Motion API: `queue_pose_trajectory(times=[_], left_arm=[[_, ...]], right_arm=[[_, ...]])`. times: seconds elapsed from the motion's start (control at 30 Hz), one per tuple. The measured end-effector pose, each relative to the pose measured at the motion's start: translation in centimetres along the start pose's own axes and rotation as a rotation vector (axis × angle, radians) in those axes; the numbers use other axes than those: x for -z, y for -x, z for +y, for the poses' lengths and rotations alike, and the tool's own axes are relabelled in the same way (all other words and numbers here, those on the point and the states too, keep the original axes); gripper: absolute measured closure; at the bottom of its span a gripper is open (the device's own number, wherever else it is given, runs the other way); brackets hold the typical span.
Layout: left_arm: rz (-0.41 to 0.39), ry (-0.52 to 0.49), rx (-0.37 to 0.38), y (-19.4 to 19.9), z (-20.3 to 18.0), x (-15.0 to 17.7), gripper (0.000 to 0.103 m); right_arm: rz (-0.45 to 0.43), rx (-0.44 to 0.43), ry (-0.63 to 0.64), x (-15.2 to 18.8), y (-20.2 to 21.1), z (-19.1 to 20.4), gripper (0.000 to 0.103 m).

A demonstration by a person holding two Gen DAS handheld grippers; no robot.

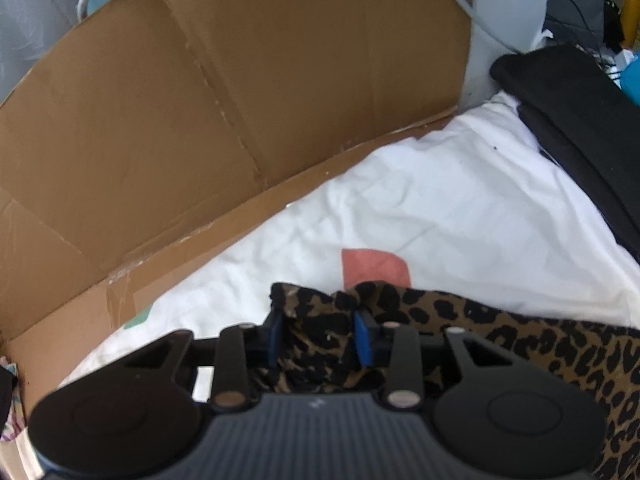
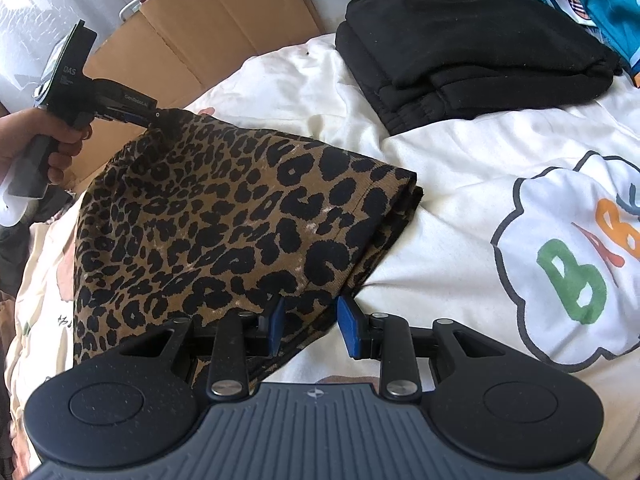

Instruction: Fold clothes

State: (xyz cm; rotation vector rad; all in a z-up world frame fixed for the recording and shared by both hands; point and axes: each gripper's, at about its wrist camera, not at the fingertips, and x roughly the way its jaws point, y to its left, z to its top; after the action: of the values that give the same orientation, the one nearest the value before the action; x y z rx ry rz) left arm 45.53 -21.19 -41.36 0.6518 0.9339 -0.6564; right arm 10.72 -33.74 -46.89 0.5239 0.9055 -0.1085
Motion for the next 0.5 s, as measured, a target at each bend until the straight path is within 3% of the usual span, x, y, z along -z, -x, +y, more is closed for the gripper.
queue_pose_trajectory(times=[0.27, 0.5], left_arm=[[0.008, 0.001, -0.045, -2.4, -0.7, 0.3, 0.057], [0.026, 0.000, -0.075, -1.7, -0.6, 0.1, 0.049]], right_arm=[[-0.089, 0.015, -0.045, -2.3, 2.0, -1.6, 0.065], [-0.122, 0.041, -0.066, -4.3, 0.7, -2.6, 0.064]])
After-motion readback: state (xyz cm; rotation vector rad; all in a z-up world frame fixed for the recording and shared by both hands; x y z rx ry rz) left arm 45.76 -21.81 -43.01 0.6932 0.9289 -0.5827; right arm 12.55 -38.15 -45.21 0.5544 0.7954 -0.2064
